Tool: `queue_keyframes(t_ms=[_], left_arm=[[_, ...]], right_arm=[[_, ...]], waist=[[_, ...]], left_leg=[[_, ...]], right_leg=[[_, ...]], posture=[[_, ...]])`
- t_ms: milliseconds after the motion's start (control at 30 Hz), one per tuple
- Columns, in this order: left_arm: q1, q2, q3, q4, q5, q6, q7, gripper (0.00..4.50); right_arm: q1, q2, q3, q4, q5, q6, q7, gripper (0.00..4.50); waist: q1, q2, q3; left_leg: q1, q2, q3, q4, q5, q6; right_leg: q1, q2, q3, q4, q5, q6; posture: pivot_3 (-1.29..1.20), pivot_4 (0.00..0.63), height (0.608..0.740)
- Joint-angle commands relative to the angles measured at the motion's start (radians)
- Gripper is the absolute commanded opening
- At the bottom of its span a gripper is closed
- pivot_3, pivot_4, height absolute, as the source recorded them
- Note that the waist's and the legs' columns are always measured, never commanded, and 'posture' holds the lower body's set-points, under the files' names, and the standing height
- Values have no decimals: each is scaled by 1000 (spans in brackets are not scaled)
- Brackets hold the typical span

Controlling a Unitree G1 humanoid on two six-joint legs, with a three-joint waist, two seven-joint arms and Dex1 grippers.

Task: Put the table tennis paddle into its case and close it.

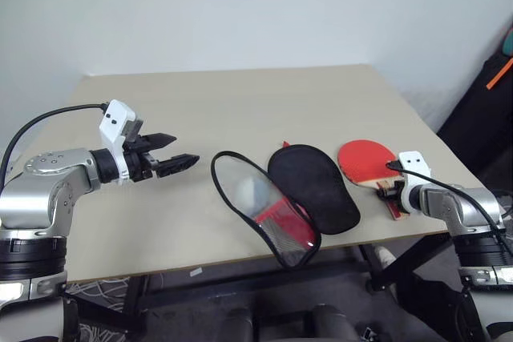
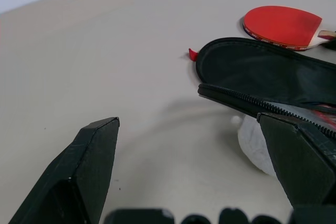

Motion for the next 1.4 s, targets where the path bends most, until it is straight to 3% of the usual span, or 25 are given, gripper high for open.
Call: queue_keyframes(t_ms=[33, 367, 633, 1400], left_arm=[[-14, -2, 5, -10, -2, -20, 6, 4500], [-26, -8, -6, 0, 3, -21, 9, 4500], [-22, -4, -9, 0, -2, -17, 11, 4500], [-27, -6, -13, -7, -8, -3, 16, 4500]], right_arm=[[-80, 20, -99, -3, -26, -54, -80, 1186], [-124, 177, -70, -257, 62, 96, -65, 1186], [-67, 319, 14, -435, 78, 242, -106, 1186], [38, 333, 109, -427, 45, 252, -106, 1186]], waist=[[1, 1, 1], [-5, 3, 1], [1, 3, 1], [-1, 3, 1]], left_leg=[[0, 0, 0, 0, 0, 0], [-1, 1, 0, -3, 0, 0], [-1, 1, -1, -2, 0, 0], [-1, 1, -1, -2, 0, 0]], right_leg=[[0, 0, 0, 0, 0, 0], [-2, 2, 1, 0, 0, 0], [-2, 1, 0, 1, 0, 0], [-3, 1, 0, 0, 0, 0]], posture=[[0, 0, 740], [0, 0, 740], [0, 0, 740], [0, 0, 740]])
